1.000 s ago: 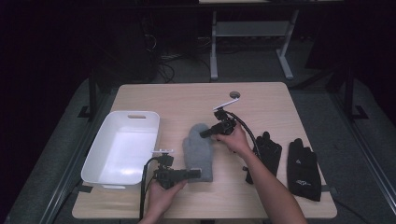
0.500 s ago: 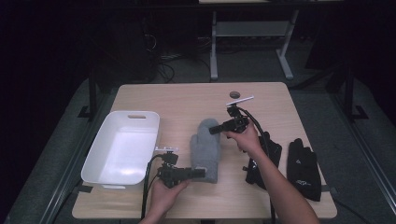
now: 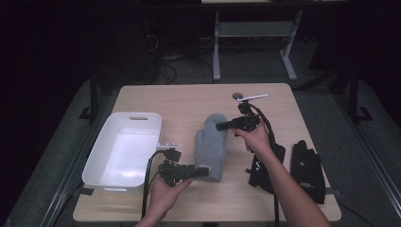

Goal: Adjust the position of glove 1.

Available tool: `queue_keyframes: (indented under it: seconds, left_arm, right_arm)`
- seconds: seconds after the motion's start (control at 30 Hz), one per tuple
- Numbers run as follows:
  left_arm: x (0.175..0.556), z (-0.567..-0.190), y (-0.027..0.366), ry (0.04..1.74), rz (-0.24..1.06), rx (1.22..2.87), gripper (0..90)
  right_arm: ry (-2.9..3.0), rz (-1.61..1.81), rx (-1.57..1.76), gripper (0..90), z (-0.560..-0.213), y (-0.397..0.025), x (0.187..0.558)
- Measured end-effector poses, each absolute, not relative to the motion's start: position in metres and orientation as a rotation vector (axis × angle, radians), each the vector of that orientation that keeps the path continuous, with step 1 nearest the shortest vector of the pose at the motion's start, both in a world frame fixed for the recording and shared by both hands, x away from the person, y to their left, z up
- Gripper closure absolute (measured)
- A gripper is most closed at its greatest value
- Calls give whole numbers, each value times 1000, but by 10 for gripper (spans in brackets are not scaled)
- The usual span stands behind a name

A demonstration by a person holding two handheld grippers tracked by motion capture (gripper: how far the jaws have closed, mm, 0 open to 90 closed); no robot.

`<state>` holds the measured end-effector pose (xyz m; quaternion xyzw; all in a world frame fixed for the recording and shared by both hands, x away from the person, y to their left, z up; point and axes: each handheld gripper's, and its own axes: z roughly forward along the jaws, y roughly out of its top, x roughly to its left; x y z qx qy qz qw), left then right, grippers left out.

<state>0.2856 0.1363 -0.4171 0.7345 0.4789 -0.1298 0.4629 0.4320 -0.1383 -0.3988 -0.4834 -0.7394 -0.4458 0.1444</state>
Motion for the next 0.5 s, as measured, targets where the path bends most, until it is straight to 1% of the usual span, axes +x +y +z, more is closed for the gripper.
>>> queue_keyframes:
  seconds: [0.1,0.5]
  left_arm:
    - [286,-406,139,1156,-292,1817,450]
    - [288,-384,152,1127,-268,1818,449]
  right_arm:
    - [-2106,-1316,-1408,745,-389,-138,430]
    - [-2089,-1373,-1407,741,-362,-130,429]
